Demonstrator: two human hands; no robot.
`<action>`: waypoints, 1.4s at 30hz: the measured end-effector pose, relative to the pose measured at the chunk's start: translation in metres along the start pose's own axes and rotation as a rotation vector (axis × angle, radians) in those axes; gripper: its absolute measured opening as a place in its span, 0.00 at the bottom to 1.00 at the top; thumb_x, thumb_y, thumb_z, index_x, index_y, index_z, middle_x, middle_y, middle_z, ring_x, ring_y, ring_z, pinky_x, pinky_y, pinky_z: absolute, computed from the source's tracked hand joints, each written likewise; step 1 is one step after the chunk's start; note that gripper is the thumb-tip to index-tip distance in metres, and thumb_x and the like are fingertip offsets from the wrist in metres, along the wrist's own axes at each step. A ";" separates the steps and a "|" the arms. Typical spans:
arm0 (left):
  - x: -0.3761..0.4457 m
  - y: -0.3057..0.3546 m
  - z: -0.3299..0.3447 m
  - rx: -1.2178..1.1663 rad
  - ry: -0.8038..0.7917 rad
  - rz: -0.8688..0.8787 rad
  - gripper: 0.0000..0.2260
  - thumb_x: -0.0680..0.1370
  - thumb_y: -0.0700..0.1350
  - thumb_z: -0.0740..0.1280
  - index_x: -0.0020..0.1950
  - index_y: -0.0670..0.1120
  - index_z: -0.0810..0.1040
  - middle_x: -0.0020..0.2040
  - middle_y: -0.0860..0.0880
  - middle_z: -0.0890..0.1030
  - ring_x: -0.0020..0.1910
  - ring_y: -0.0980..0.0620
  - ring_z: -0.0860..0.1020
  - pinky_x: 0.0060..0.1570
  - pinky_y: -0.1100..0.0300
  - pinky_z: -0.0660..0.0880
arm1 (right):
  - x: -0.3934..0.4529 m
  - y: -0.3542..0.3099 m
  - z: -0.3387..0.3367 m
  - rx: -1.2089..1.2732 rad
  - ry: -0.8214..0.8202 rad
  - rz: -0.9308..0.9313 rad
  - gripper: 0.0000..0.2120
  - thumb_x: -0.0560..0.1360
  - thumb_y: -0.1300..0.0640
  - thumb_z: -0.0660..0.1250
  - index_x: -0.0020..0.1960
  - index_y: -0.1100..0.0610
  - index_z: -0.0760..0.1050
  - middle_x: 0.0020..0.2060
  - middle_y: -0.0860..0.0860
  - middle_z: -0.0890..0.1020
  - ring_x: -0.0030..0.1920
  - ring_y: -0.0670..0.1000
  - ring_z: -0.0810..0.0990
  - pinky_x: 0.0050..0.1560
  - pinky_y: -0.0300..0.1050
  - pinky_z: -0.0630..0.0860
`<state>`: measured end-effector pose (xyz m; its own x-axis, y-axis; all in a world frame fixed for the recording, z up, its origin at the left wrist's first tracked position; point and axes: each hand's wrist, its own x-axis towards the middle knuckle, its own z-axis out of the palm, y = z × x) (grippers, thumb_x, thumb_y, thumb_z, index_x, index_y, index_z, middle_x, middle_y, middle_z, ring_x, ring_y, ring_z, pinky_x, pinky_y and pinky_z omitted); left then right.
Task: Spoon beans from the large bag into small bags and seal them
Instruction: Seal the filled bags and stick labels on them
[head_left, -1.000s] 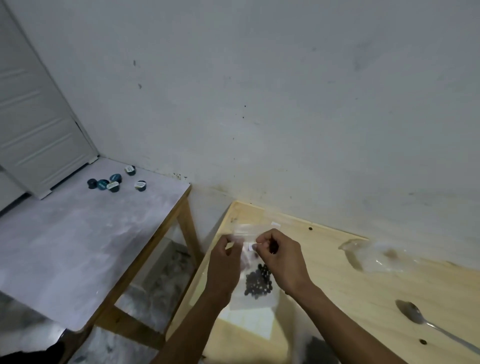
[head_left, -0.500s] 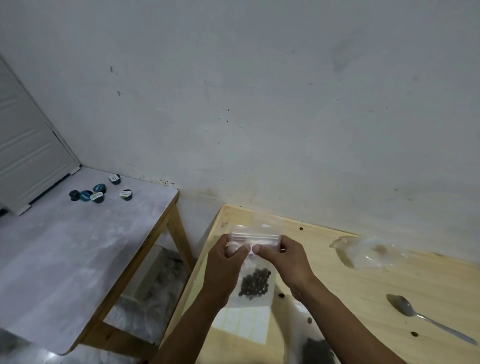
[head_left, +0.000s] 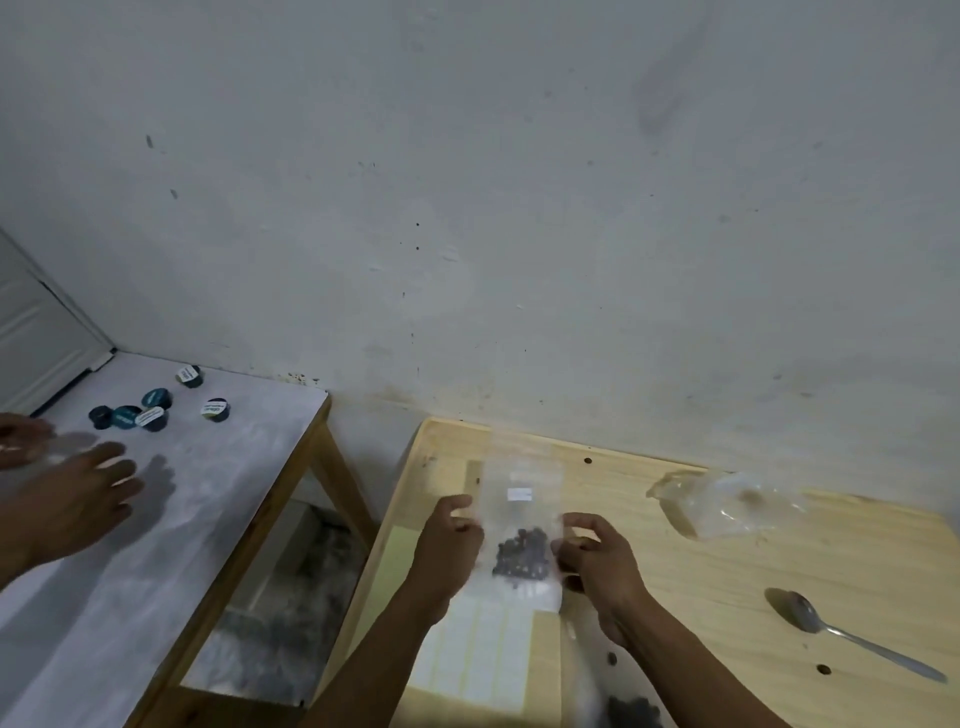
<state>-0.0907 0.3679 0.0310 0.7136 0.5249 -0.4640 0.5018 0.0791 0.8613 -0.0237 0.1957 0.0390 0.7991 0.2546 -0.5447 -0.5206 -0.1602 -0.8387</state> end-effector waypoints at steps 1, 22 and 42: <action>0.006 -0.003 0.001 0.048 -0.022 -0.004 0.15 0.78 0.36 0.60 0.61 0.51 0.75 0.45 0.48 0.80 0.39 0.50 0.78 0.38 0.57 0.75 | 0.006 0.000 0.000 0.005 0.038 -0.005 0.11 0.77 0.72 0.63 0.54 0.58 0.76 0.36 0.59 0.83 0.34 0.56 0.79 0.35 0.48 0.77; 0.067 0.007 0.017 0.406 0.168 0.111 0.17 0.78 0.37 0.60 0.64 0.49 0.77 0.63 0.45 0.76 0.61 0.46 0.76 0.55 0.58 0.72 | 0.063 -0.004 0.003 -0.291 0.047 -0.095 0.21 0.79 0.64 0.65 0.69 0.52 0.69 0.49 0.48 0.77 0.46 0.45 0.78 0.43 0.34 0.77; -0.066 -0.052 0.085 0.517 -0.357 0.033 0.08 0.78 0.45 0.64 0.57 0.51 0.71 0.40 0.53 0.78 0.37 0.52 0.78 0.36 0.60 0.71 | -0.052 0.075 -0.110 -0.759 0.228 0.046 0.20 0.76 0.51 0.68 0.66 0.57 0.74 0.51 0.53 0.82 0.48 0.51 0.79 0.47 0.42 0.73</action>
<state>-0.1226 0.2572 -0.0012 0.8071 0.1977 -0.5563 0.5846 -0.3992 0.7063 -0.0710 0.0653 0.0042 0.8662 0.0435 -0.4978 -0.2732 -0.7930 -0.5446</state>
